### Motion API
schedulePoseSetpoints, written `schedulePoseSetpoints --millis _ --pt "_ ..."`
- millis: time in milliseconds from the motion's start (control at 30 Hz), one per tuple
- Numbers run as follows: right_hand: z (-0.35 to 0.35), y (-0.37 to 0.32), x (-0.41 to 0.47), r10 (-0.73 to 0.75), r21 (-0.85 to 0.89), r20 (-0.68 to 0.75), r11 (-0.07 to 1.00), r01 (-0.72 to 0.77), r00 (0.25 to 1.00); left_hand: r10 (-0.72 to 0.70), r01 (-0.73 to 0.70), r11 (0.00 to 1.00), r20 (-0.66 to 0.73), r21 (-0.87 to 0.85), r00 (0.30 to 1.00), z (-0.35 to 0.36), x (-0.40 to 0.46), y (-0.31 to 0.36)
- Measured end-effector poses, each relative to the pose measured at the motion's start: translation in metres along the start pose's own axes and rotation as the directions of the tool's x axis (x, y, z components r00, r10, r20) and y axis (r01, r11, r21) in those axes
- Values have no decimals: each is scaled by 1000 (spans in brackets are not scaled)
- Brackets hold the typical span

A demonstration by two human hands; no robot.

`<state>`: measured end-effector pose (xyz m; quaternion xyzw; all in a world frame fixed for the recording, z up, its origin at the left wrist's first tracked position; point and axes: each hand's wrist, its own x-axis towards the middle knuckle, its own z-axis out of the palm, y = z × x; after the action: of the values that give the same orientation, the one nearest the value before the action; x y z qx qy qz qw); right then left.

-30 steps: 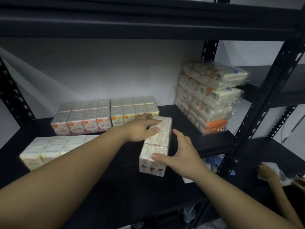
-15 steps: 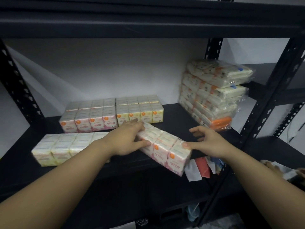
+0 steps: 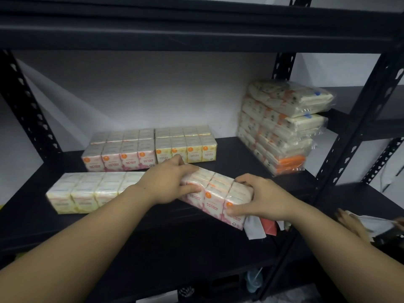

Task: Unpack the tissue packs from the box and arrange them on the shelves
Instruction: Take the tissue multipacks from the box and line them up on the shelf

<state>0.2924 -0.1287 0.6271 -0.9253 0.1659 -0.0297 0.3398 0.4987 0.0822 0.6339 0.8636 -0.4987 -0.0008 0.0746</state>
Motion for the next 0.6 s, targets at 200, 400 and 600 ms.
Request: schedulePoseSetpoints --millis 200,400,600 --pt "-7 -7 8 -86 -136 -51 988 79 995 -3 2 1000 -33 -19 999 -2 -4 -8" --pt "-21 -9 46 -152 -214 60 963 161 987 -83 82 997 -86 -11 993 0 -9 -15" --pt "-3 -13 71 -159 -333 61 927 170 985 -78 79 997 -118 2 990 -4 -28 -47"
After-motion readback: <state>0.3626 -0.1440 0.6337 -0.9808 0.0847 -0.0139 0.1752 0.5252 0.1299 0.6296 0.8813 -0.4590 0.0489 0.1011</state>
